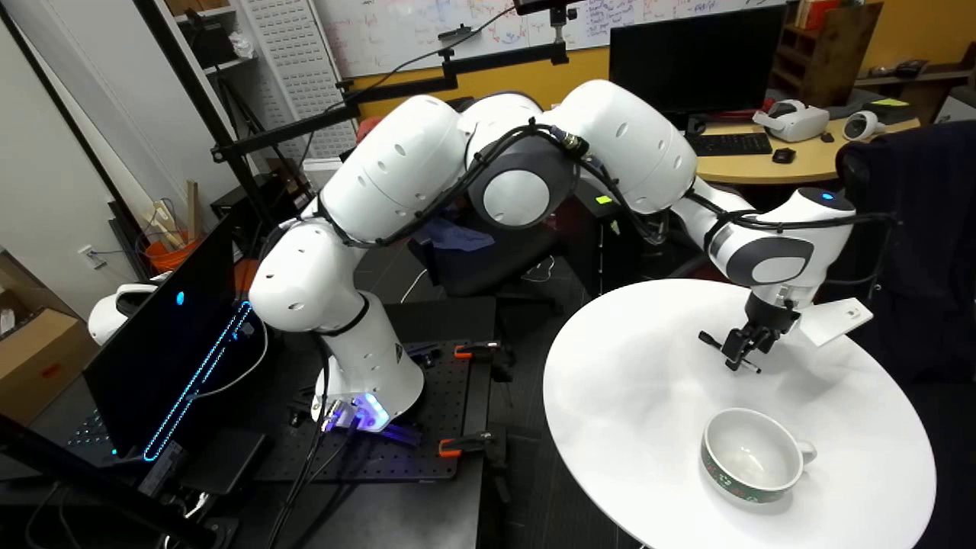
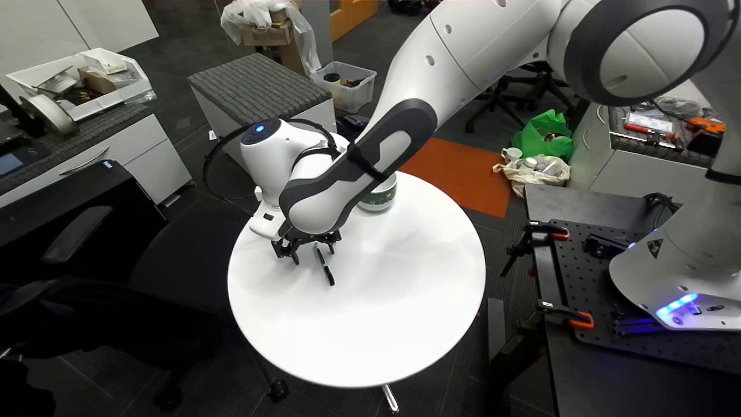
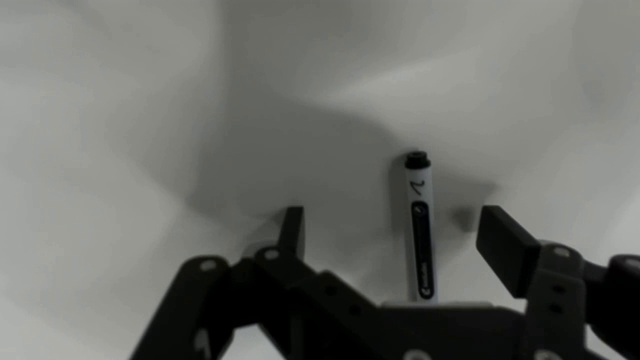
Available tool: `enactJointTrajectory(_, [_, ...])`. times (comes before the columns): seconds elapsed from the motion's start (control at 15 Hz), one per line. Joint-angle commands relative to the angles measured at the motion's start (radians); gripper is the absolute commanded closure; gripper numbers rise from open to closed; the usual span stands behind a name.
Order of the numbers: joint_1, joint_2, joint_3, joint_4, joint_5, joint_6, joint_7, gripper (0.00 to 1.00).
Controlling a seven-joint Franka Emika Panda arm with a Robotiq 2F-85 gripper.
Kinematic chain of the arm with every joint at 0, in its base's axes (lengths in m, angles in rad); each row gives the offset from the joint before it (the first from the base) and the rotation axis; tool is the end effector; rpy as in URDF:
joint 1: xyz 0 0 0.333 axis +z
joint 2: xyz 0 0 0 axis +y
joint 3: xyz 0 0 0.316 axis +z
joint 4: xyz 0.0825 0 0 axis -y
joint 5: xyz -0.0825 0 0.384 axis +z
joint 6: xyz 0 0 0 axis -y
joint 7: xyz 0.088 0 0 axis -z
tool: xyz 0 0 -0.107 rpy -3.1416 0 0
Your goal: Pick up the pen from the table and put it in the bowl
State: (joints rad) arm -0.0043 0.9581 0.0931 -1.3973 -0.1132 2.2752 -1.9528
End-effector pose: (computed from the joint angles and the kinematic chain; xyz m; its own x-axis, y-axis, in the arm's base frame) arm 0.7142 0.0486 0.1226 -0.4881 0.8725 0.0241 0.8697 0.4885 -0.0714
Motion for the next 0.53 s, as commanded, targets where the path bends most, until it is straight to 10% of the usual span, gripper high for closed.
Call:
enactJointTrajectory(0.0, [0.008,0.023,-0.004,0.055,-0.020,-0.034,0.032,0.43])
enactJointTrajectory(0.47, [0.011,0.031,-0.004,0.077,-0.020,-0.032,0.034,0.96])
